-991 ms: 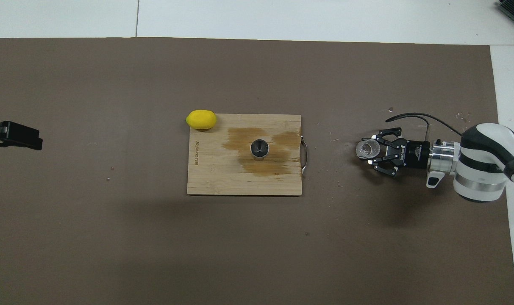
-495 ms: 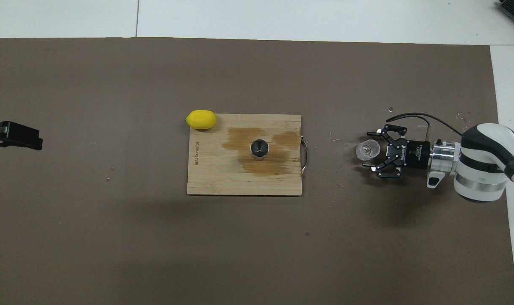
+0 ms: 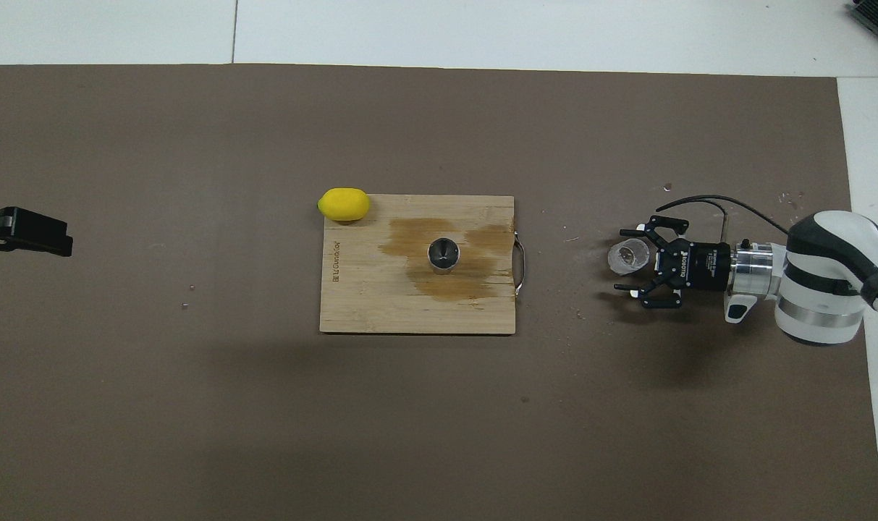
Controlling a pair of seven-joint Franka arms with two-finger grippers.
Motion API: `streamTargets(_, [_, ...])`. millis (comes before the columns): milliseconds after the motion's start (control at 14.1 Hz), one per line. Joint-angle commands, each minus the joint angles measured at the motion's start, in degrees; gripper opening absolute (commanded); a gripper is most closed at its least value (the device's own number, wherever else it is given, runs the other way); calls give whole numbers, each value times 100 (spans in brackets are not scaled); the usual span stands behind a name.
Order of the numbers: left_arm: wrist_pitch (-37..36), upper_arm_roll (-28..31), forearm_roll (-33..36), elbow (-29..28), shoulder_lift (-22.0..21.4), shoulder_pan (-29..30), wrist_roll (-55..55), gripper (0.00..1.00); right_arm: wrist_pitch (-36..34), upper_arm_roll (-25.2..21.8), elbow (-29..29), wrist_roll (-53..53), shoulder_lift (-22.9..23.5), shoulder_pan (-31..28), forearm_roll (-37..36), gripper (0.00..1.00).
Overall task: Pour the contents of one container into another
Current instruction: 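Lower the glass onto the mat beside the board with the right gripper, then open the right gripper and release the glass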
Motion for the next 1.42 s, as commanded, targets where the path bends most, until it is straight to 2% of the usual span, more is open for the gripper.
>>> streamTargets(0, [-68, 49, 69, -63, -98, -71, -50, 100, -184, 49, -67, -158, -81, -118, -147, 100])
streamTargets(425, [-68, 49, 69, -63, -98, -71, -50, 100, -298, 40, -14, 123, -309, -127, -313, 100])
streamTargets(778, [-68, 49, 69, -63, -98, -71, -50, 100, -246, 31, -14, 562, -853, -65, -893, 100])
streamTargets(1344, [-68, 49, 69, -63, -98, -71, -50, 100, 88, 31, 171, 536, -1671, 145, -2947, 100])
